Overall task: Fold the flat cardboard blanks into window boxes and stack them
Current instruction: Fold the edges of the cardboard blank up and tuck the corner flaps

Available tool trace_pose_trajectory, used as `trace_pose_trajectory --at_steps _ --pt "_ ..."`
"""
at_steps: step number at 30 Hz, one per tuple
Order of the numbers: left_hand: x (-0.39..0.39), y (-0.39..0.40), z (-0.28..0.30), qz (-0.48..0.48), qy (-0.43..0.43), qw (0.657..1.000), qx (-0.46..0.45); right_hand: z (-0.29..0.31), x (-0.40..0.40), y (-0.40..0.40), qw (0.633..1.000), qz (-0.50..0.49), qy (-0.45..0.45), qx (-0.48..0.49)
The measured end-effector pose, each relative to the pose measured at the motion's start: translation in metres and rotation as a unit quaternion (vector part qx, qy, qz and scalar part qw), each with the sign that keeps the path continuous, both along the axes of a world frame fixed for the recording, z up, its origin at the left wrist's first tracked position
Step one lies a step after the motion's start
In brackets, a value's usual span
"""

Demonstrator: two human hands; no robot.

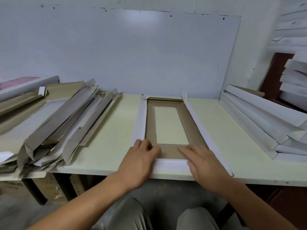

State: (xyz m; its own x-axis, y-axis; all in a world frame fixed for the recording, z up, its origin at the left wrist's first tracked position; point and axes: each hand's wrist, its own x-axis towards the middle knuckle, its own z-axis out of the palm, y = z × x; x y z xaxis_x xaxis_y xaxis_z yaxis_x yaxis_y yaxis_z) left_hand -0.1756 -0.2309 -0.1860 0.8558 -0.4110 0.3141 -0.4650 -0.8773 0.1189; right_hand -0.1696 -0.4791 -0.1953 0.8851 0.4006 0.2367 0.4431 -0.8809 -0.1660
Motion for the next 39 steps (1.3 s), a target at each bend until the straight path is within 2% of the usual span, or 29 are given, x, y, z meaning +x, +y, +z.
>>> trace_pose_trajectory --at_steps 3,6,9,13,16,18,21,25,26,28,29,31,33,36,39 --pt "-0.003 -0.005 -0.008 -0.068 -0.055 0.995 0.038 -0.010 -0.003 0.011 0.997 0.063 0.036 -0.020" --pt "-0.001 -0.003 -0.014 -0.077 -0.017 0.996 0.043 -0.022 -0.005 0.015 0.995 0.077 0.054 -0.032" --pt "0.002 0.011 -0.012 -0.071 -0.020 0.996 0.045 -0.021 -0.004 0.000 0.997 0.052 0.054 -0.012" --pt "-0.001 0.034 -0.006 -0.124 0.002 0.992 0.007 -0.018 -0.010 -0.026 0.997 0.046 0.066 -0.018" --pt "-0.006 0.040 -0.005 -0.142 0.000 0.990 0.006 -0.020 -0.017 -0.033 0.998 0.042 0.048 -0.019" --pt "-0.010 0.040 -0.006 -0.146 -0.006 0.989 0.004 -0.020 -0.022 -0.031 0.999 0.049 0.004 -0.001" --pt "-0.009 0.040 0.000 -0.130 0.010 0.991 -0.028 -0.012 -0.022 -0.019 0.998 0.037 -0.053 0.018" --pt "0.003 0.029 0.018 -0.004 0.070 0.994 -0.087 0.009 -0.004 -0.005 0.999 -0.028 0.022 0.000" --pt "0.004 0.022 0.021 0.033 0.079 0.994 -0.067 0.013 0.001 0.000 0.999 -0.037 0.030 0.006" --pt "0.004 0.006 0.019 0.084 0.041 0.995 0.039 0.015 0.009 0.012 0.999 -0.040 0.034 0.004" --pt "0.002 -0.003 0.014 0.090 0.004 0.991 0.101 0.014 0.012 0.019 0.999 -0.033 0.026 -0.015" --pt "-0.002 -0.018 0.000 0.041 -0.028 0.988 0.149 0.005 0.014 0.033 0.999 0.011 0.010 -0.045" --pt "-0.009 -0.025 -0.010 -0.025 0.012 0.987 0.157 -0.007 0.012 0.042 0.996 0.056 0.050 -0.051" --pt "-0.020 -0.022 -0.013 -0.012 0.100 0.967 0.234 -0.014 0.009 0.040 0.986 0.052 0.132 -0.085" --pt "-0.023 -0.006 -0.003 0.039 0.068 0.939 0.336 -0.009 0.007 0.021 0.982 0.022 0.165 -0.092"
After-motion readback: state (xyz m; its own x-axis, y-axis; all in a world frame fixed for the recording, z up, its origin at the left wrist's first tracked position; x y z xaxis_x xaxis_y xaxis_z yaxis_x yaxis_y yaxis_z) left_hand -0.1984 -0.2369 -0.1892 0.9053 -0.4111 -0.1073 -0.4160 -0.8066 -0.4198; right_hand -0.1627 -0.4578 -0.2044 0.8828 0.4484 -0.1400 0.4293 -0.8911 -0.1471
